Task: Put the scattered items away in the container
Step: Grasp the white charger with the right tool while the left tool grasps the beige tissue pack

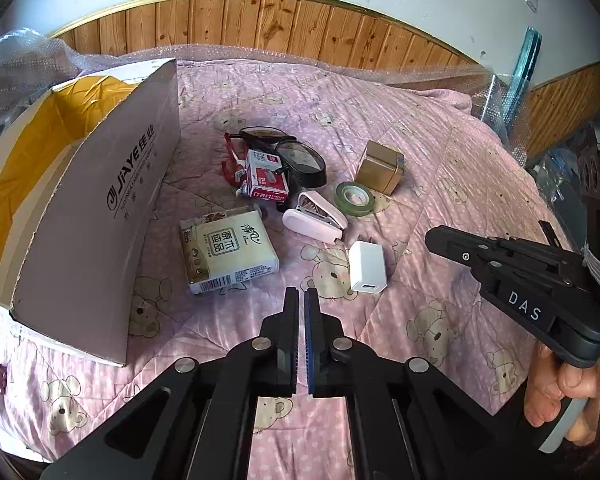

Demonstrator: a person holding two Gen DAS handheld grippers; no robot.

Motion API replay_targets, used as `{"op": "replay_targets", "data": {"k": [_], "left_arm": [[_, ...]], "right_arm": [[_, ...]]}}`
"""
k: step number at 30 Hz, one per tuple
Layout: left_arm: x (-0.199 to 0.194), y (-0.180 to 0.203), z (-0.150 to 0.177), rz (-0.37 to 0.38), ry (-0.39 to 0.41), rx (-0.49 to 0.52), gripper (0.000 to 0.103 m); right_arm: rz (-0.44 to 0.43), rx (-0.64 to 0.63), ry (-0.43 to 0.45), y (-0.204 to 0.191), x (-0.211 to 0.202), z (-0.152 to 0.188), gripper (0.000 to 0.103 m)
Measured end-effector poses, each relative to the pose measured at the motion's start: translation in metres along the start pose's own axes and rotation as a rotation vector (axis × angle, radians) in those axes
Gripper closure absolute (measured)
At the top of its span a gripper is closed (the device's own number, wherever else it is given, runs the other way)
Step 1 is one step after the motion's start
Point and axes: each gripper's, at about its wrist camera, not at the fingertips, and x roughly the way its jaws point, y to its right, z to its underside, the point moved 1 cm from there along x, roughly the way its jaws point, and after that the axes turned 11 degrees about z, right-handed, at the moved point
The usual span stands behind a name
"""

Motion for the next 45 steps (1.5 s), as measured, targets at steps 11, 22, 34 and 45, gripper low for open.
{"op": "replay_targets", "data": {"k": [11, 22, 34, 45], "left_arm": [[-0.001, -0.021, -0.002, -0.023, 0.025, -0.069, 0.053], [0.034, -0.038, -0.025, -0.024, -0.008, -0.063, 0.041], [0.053, -0.085, -0.025, -0.057, 0.013, -0.193, 0.041], [0.052, -0.044, -0.025, 0.050, 0.008, -0.009, 0.039]], "right_arm": [[-0.024, 0.061, -0.055, 0.000, 0.016, 0.002, 0.054], [-0.027, 0.065, -0.182, -0.009, 0.064, 0.012, 0.054], [0.004, 0.116, -0.203, 0.009, 0.076, 0.007, 0.057], [-0.041, 0.164, -0.222, 0.019, 0.080, 0.003, 0.057]]}}
